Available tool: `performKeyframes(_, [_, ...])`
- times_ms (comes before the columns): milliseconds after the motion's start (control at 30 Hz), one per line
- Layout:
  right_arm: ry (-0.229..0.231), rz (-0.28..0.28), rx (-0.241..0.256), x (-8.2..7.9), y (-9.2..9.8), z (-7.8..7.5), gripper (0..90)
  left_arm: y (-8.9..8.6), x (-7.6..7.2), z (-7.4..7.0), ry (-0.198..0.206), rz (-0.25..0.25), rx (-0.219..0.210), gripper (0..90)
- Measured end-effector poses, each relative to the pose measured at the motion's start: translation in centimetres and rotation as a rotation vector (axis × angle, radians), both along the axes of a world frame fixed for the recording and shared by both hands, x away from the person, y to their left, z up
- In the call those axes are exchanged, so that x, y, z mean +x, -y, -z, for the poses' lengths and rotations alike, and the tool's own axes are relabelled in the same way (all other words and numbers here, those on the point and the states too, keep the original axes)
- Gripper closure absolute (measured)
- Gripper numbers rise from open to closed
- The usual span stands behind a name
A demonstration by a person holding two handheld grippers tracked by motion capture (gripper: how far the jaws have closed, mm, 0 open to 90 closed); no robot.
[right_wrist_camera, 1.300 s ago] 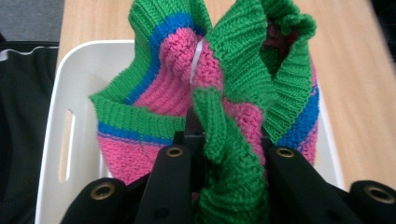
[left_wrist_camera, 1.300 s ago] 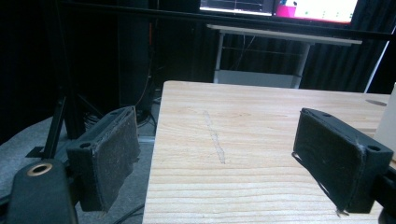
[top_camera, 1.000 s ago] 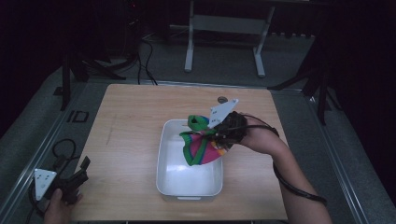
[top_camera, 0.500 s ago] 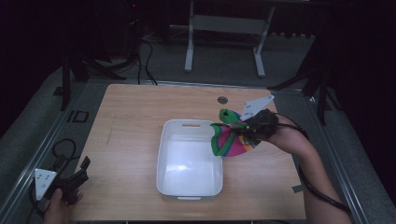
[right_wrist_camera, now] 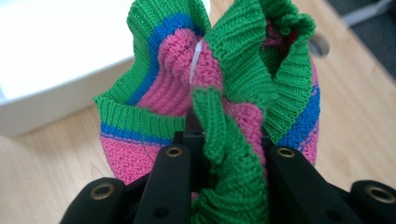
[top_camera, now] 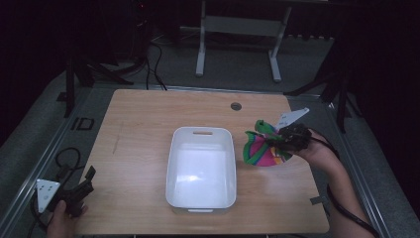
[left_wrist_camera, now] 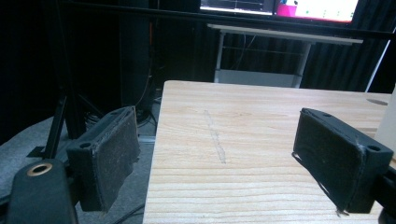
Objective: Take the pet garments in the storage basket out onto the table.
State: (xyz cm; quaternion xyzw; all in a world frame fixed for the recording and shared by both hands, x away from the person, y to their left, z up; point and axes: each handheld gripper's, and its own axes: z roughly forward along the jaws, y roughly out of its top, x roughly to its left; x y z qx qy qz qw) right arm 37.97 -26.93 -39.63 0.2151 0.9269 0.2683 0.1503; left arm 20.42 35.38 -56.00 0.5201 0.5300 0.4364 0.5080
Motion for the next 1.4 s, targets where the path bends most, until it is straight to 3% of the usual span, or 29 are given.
performKeyframes(367, [-0.067, 0.071, 0.008, 1.6, -0.1, 5.8, 77.3, 0.1, 0.0, 0.0, 0.000, 0.002, 0.005, 14.8])
performKeyframes(867, [-0.180, 0.092, -0.107, 3.1, -2.5, 11.7, 76.1, 0.1, 0.0, 0.0, 0.003, 0.005, 0.005, 14.8])
performKeyframes(1067, [-0.179, 0.090, -0.133, 3.2, -3.3, 12.2, 75.7, 0.1, 0.0, 0.0, 0.002, 0.005, 0.007, 14.7])
performKeyframes(1200, [-0.173, 0.080, -0.142, 3.0, -3.6, 11.7, 55.5, 0.1, 0.0, 0.0, 0.002, 0.004, 0.004, 14.7])
performKeyframes(1233, [-0.173, 0.080, -0.142, 3.0, -3.6, 11.7, 55.5, 0.1, 0.0, 0.0, 0.002, 0.004, 0.004, 14.8])
performKeyframes(1300, [-0.155, 0.071, -0.125, 2.6, -3.6, 11.2, 42.0, 0.1, 0.0, 0.0, 0.001, 0.004, 0.004, 14.8])
performKeyframes(1400, [-0.127, 0.072, -0.110, 2.4, -3.4, 10.2, 37.0, 0.1, 0.0, 0.0, 0.001, 0.004, 0.005, 14.8])
